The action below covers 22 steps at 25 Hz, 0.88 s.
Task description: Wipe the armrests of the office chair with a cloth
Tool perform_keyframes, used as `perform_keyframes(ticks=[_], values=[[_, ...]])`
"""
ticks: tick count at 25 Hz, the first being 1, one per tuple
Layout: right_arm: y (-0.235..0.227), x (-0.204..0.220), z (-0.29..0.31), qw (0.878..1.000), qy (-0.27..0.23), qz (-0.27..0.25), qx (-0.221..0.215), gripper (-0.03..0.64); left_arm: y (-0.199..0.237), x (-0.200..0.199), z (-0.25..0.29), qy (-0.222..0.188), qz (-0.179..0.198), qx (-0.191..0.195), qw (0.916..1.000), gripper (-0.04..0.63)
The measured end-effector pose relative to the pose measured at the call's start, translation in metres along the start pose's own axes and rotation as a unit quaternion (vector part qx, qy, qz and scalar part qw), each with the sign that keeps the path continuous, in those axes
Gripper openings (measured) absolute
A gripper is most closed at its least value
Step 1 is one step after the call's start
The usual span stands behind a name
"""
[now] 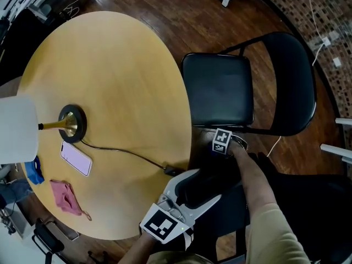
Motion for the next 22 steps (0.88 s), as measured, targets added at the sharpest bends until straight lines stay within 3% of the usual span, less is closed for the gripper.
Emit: perform_keyframes(ticks=[2,5,8,10,11,12,14,16,19,22], values=[[-0.006,0.004,-0.011,1.0,-0.005,-0.003,0.005,0.026,0.003,-0.001,0.0,0.001,0.003,-0.006,1.0,0.299],[0.019,-0.004,-0.054,0.993,-0.081,-0.04,-0.078,0.026,0.002,-0.004,-0.002,-0.005,0.007,-0.013,0.9999,0.299],[0.069,-0.006,-0.12,0.961,-0.166,-0.079,-0.205,0.026,-0.004,-0.005,0.001,-0.005,-0.002,-0.006,1.0,0.299],[0.098,-0.007,-0.152,0.937,-0.197,-0.067,-0.281,0.026,-0.005,-0.005,0.003,-0.004,-0.005,-0.002,1.0,0.299],[0.109,-0.007,-0.156,0.931,-0.195,-0.056,-0.304,0.026,-0.005,-0.004,0.004,-0.002,-0.004,0.001,1.0,0.299],[0.116,-0.003,-0.152,0.933,-0.175,-0.049,-0.312,0.026,-0.007,-0.004,0.005,0.001,-0.001,0.004,1.0,0.299],[0.116,0.016,-0.127,0.948,-0.103,-0.051,-0.297,0.026,-0.011,-0.005,0.009,0.007,0.007,0.008,0.9999,0.299],[0.105,0.031,-0.108,0.96,-0.069,-0.03,-0.271,0.029,-0.013,-0.005,0.014,0.011,0.008,0.008,0.9999,0.299],[0.062,0.039,-0.08,0.983,-0.077,0.018,-0.167,0.028,-0.01,0.0,0.018,0.016,0.006,0.004,0.9998,0.299],[0.024,0.041,-0.052,0.992,-0.098,0.061,-0.059,0.028,-0.009,0.004,0.022,0.019,0.01,0.007,0.9998,0.298]])
Point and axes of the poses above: the fingertips, and each gripper's own axes: z forward along the fingers, y to its left, x out of its underside, the point moved 3 cm from there along -z, backward along the fingers, and after that the axes turned 7 degrees about -z, right-handed, at the moved point
